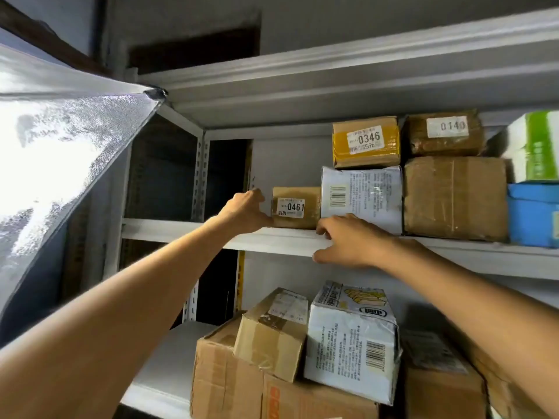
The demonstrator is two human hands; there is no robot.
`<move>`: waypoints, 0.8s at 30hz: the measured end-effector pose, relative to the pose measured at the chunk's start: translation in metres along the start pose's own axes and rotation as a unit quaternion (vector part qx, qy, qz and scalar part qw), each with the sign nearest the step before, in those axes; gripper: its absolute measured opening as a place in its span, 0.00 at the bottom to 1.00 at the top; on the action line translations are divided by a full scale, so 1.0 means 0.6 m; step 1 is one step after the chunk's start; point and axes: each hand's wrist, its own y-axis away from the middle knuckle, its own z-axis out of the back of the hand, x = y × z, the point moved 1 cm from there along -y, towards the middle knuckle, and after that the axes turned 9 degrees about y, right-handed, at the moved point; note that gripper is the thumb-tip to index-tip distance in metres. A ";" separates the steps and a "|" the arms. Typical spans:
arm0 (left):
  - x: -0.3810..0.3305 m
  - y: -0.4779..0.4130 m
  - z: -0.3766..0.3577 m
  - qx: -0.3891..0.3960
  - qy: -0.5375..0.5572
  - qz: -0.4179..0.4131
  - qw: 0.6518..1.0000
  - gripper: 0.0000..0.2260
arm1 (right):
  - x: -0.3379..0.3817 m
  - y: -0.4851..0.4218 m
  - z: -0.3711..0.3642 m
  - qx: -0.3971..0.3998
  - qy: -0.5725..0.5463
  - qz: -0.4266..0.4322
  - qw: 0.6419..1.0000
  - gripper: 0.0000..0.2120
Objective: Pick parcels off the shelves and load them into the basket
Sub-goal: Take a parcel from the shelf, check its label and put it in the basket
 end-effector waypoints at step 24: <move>0.016 0.044 0.001 -0.168 0.170 -0.105 0.965 0.22 | 0.047 -0.003 0.026 -0.230 -0.088 -0.012 0.969 0.12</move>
